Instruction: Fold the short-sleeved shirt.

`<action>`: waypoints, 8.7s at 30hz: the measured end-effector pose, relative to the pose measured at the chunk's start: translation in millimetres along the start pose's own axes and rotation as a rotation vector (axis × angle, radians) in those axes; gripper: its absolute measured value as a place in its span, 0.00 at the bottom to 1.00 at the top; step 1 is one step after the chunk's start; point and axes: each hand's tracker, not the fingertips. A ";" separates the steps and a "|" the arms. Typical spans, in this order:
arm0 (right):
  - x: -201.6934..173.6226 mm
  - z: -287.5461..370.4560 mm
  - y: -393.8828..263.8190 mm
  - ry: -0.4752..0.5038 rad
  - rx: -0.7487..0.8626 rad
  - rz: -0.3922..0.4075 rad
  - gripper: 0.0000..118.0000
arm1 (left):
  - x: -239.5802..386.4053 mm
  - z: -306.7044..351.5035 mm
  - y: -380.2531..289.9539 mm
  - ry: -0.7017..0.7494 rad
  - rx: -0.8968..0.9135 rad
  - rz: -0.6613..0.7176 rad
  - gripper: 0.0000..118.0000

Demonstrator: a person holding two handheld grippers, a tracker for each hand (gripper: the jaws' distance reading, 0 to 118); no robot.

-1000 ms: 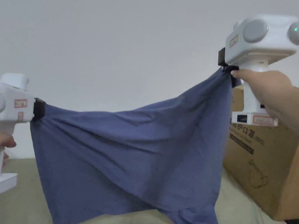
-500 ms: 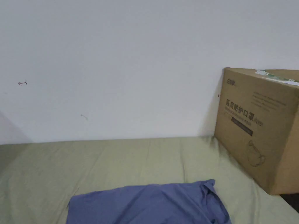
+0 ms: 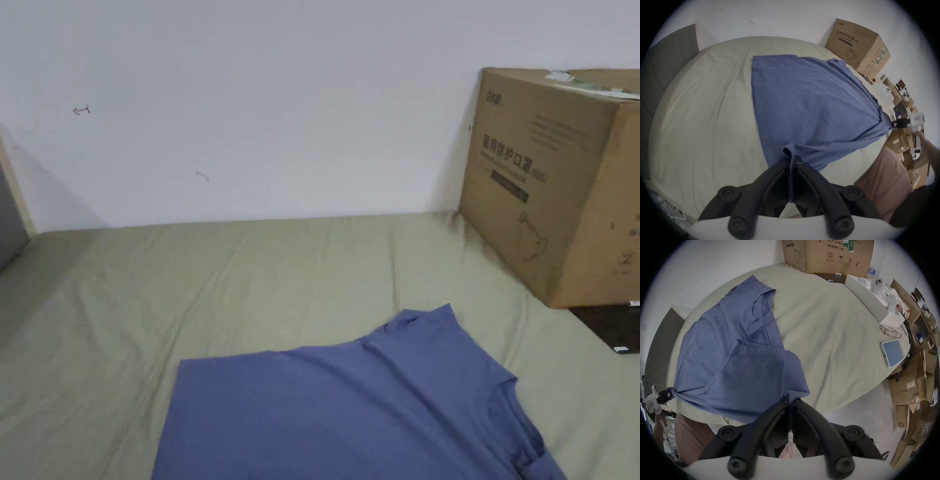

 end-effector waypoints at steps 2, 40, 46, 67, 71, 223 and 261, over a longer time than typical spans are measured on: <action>-0.3 -3.6 -2.5 0.004 -0.015 0.003 0.02 | 4.2 2.7 -5.3 0.007 -0.010 -0.024 0.02; -154.6 146.7 -43.3 0.397 0.517 0.062 0.00 | -2.6 46.8 -0.9 0.022 0.052 0.187 1.00; -155.7 119.2 -35.6 0.406 0.418 0.022 0.00 | -17.1 -6.2 -3.1 0.017 -0.038 0.208 0.87; -7.1 -3.3 -1.4 0.042 -0.072 -0.061 0.96 | 44.2 40.8 -19.8 0.048 0.117 -0.037 0.03; 2.0 -37.7 -5.3 -0.036 -0.155 -0.016 0.95 | 45.5 38.4 -20.0 0.048 0.085 -0.032 0.03; -23.0 -23.4 8.2 0.275 -0.168 -0.275 1.00 | -45.4 34.5 -38.5 0.023 -0.127 0.459 0.85; -171.2 45.5 71.6 0.369 0.177 -0.029 0.04 | -122.4 -111.5 132.6 0.226 -0.157 0.163 0.94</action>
